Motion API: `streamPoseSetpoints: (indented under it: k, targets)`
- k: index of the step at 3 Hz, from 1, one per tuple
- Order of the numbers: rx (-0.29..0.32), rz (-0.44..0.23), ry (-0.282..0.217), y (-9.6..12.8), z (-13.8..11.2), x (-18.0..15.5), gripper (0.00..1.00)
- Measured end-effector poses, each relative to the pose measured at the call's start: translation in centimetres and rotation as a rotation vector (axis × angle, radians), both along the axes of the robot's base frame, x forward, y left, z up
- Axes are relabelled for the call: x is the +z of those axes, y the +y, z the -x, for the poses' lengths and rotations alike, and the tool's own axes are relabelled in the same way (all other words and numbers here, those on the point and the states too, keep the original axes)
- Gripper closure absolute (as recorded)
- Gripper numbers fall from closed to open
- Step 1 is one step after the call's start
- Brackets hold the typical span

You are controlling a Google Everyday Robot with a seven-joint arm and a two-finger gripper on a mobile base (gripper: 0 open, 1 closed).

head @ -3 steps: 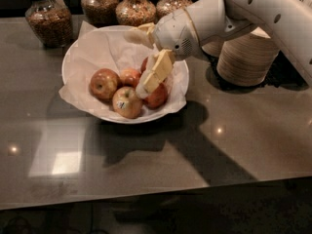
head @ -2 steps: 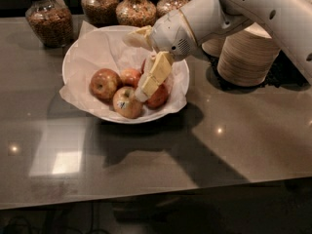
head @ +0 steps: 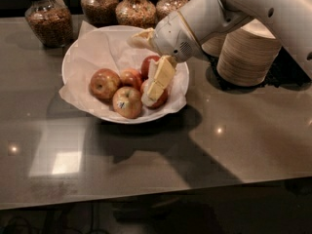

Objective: Pick apple from white bowl

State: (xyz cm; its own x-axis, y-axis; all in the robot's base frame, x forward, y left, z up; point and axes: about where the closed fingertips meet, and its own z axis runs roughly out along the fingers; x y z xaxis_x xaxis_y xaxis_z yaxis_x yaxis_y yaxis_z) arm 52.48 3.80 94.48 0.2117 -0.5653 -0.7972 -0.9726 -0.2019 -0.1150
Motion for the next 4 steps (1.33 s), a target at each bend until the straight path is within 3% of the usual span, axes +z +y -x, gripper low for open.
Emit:
streamPoseSetpoints:
  k: [2,3,4]
  targets:
    - [0.025,-0.002,-0.029,0.3,0.2,0.1,0.42]
    - [0.034,-0.005,-0.033,0.5,0.3,0.0,0.47]
    - [0.049,-0.004,-0.017,0.7,0.7,-1.4,0.41]
